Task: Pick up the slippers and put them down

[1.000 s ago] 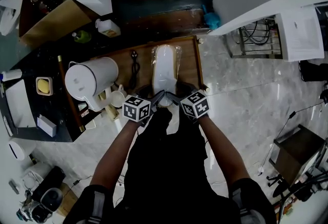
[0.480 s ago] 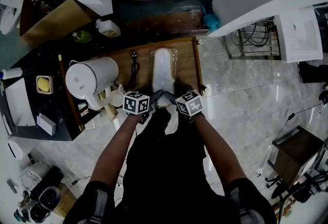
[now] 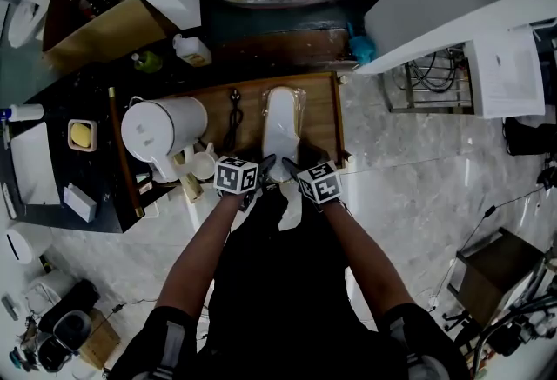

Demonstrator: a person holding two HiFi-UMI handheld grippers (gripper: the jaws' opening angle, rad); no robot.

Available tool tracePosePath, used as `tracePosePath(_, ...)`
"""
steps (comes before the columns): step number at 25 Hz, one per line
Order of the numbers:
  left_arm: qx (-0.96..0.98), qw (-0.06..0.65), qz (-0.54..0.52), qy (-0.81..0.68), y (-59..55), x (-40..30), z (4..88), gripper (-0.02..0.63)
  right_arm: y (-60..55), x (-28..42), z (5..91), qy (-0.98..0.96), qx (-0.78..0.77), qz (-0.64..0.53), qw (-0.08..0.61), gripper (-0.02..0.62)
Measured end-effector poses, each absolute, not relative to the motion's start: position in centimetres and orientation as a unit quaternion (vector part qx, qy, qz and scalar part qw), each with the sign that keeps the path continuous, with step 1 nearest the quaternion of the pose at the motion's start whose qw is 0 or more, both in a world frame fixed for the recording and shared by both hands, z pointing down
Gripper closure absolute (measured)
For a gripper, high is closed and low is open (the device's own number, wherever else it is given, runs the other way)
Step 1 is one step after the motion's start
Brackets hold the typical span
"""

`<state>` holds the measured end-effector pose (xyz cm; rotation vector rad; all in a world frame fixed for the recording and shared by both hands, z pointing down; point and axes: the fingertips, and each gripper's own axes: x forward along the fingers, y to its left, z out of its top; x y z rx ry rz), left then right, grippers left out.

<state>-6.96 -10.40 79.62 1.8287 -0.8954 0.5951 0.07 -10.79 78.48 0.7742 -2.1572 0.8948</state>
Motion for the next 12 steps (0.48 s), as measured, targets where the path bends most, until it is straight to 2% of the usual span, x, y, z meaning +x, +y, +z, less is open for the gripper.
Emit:
tracePosePath(5,0.738,0.490,0.243,-0.396,-10.0,-8.4,78.8,0.341,-10.8,0.1,77.3,-0.824,0.316,0.321,0.343,0.322)
tracePosePath(12,0.739,0.486,0.224,-0.410,-9.4,-9.6,77.4,0.341,-11.3,0.2,75.1,-0.831,0.321,0.320,0.322,0.322)
